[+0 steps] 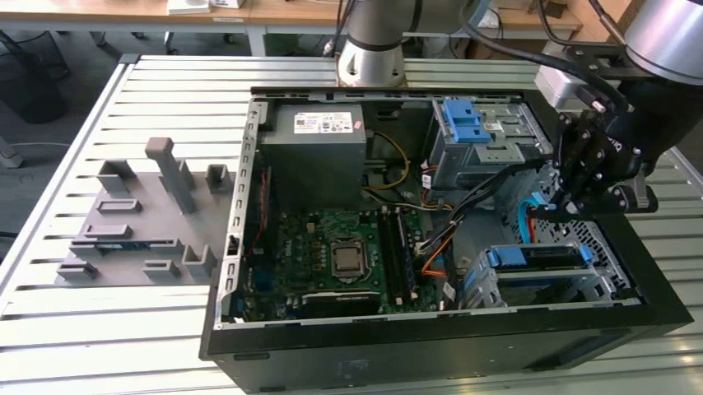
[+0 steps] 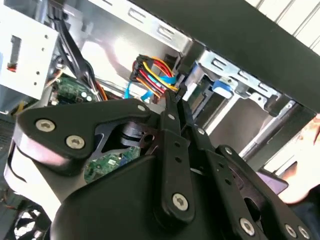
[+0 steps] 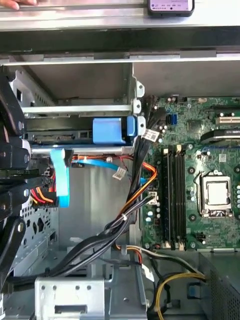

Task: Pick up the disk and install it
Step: 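Insert the first disk wire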

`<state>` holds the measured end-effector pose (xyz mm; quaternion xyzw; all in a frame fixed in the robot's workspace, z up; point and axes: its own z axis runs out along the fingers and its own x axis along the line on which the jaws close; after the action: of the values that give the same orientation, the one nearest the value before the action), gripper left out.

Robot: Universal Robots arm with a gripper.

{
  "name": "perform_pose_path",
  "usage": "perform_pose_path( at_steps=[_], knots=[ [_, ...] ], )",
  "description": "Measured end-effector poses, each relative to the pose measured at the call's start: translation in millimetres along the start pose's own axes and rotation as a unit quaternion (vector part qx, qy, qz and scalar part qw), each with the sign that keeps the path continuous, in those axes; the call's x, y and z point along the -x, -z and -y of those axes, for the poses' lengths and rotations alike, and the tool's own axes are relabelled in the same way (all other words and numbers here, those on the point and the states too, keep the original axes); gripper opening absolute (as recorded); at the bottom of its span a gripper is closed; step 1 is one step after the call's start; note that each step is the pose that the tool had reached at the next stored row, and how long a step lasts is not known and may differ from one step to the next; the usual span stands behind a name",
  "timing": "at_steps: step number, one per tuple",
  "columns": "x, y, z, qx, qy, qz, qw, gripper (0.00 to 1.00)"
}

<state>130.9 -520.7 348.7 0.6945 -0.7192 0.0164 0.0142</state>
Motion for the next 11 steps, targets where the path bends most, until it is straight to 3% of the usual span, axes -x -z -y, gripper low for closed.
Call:
perform_pose_path(
  at_steps=[6, 8, 11],
  knots=[
    [-16.8, -6.5, -3.7, -0.0005, 0.000, 0.0053, 1.0000, 0.17],
    [-18.1, -7.8, -3.8, -0.0007, 0.000, 0.0081, 1.0000, 0.17],
    [-18.3, -8.2, -4.5, -0.0007, 0.000, 0.0087, 1.0000, 0.17]
  ],
)
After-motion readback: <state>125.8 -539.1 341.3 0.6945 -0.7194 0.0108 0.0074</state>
